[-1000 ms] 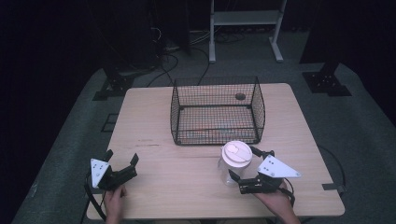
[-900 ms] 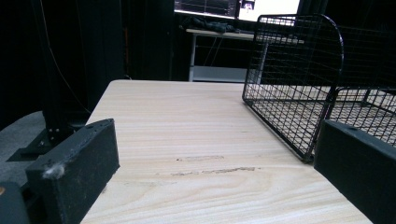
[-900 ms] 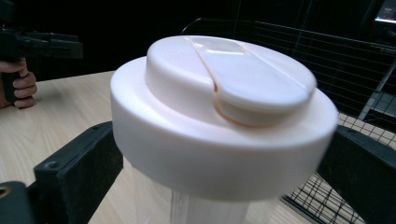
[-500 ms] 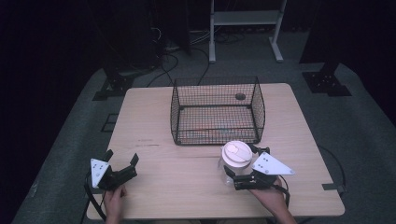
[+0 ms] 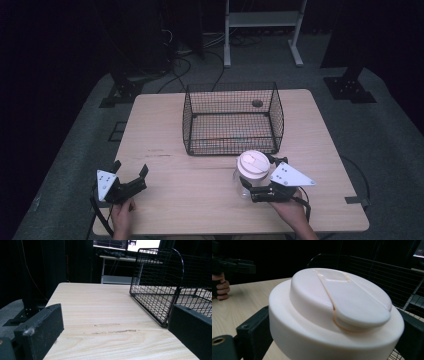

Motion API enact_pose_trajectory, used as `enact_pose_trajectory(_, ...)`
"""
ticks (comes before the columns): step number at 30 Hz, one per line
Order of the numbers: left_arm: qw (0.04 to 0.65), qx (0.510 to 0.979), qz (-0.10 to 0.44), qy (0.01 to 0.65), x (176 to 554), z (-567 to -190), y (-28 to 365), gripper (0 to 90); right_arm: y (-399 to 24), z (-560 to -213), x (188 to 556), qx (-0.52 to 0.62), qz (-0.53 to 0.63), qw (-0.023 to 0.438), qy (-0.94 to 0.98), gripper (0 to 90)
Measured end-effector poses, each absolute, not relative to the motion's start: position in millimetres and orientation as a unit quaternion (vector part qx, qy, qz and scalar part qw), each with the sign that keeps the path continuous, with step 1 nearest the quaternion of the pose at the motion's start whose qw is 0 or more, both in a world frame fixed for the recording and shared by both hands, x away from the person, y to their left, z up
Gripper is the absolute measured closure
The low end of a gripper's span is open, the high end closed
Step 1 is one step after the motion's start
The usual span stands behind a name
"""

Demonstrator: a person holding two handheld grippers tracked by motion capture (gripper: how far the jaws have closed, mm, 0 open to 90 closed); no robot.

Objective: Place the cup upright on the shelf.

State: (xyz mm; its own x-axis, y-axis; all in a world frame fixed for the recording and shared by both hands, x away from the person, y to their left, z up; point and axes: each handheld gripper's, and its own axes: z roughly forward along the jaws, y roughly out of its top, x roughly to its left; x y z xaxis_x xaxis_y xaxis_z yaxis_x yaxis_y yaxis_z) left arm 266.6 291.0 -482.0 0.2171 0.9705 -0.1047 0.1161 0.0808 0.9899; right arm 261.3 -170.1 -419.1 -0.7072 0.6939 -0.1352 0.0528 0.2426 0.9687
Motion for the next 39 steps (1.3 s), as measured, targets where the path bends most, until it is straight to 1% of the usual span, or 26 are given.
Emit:
enact_pose_trajectory(10, 0.549, 0.555, 0.39, 0.488, 266, -482, 291, 0.0, -169, -404, 266, 0.248, 0.56, 0.291, 0.735, 4.3)
enact_pose_trajectory(18, 0.549, 0.556, 0.39, 0.488, 266, -482, 291, 0.0, -170, -386, 275, 0.246, 0.577, 0.272, 0.73, 4.4)
enact_pose_trajectory(39, 0.549, 0.556, 0.389, 0.488, 266, -482, 291, 0.0, -165, -351, 292, 0.236, 0.568, 0.294, 0.732, 4.4)
